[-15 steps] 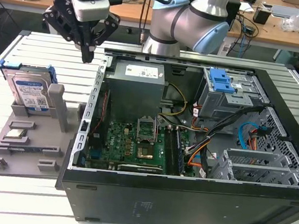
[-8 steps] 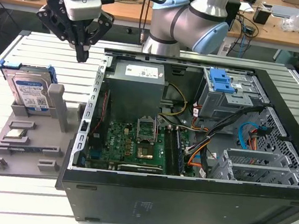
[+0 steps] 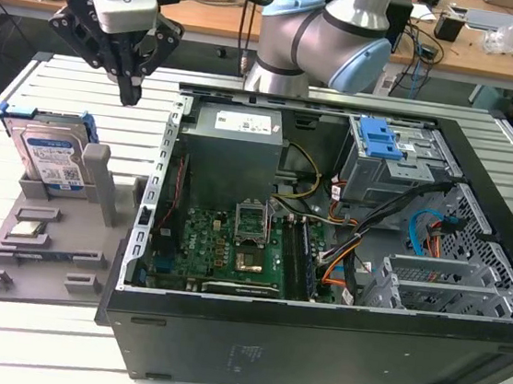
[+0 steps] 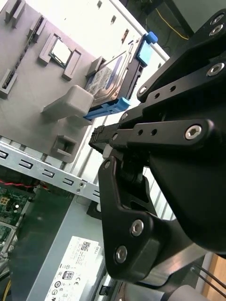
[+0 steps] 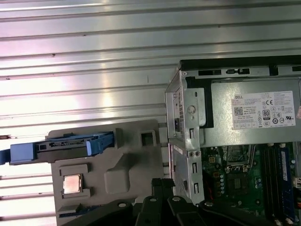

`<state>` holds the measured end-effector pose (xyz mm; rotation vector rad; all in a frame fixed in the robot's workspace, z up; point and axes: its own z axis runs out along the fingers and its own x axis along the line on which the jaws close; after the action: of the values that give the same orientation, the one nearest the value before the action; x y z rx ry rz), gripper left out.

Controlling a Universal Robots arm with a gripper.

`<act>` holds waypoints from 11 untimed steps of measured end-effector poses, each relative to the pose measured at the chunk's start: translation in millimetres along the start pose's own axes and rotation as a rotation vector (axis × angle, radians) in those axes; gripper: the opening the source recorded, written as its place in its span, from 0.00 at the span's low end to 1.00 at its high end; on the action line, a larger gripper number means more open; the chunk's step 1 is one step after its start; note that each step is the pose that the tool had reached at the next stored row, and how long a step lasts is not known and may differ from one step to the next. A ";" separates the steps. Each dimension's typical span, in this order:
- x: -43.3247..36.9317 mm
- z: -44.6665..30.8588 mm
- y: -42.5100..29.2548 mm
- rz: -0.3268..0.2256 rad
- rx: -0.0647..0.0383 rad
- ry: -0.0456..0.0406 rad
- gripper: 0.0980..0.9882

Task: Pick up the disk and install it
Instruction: 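Reach for the disk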

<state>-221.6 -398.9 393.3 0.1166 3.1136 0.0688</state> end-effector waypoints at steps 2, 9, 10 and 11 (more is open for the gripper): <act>2.0 -0.1 -0.1 0.000 0.000 0.0001 0.01; 6.9 -0.1 -0.5 0.000 0.000 0.0000 0.01; 6.9 -0.2 -0.5 0.000 0.000 0.0000 0.01; 7.0 -0.2 -0.5 0.000 0.000 0.0000 0.01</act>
<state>-228.7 -398.8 393.3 0.1163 3.1137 0.0689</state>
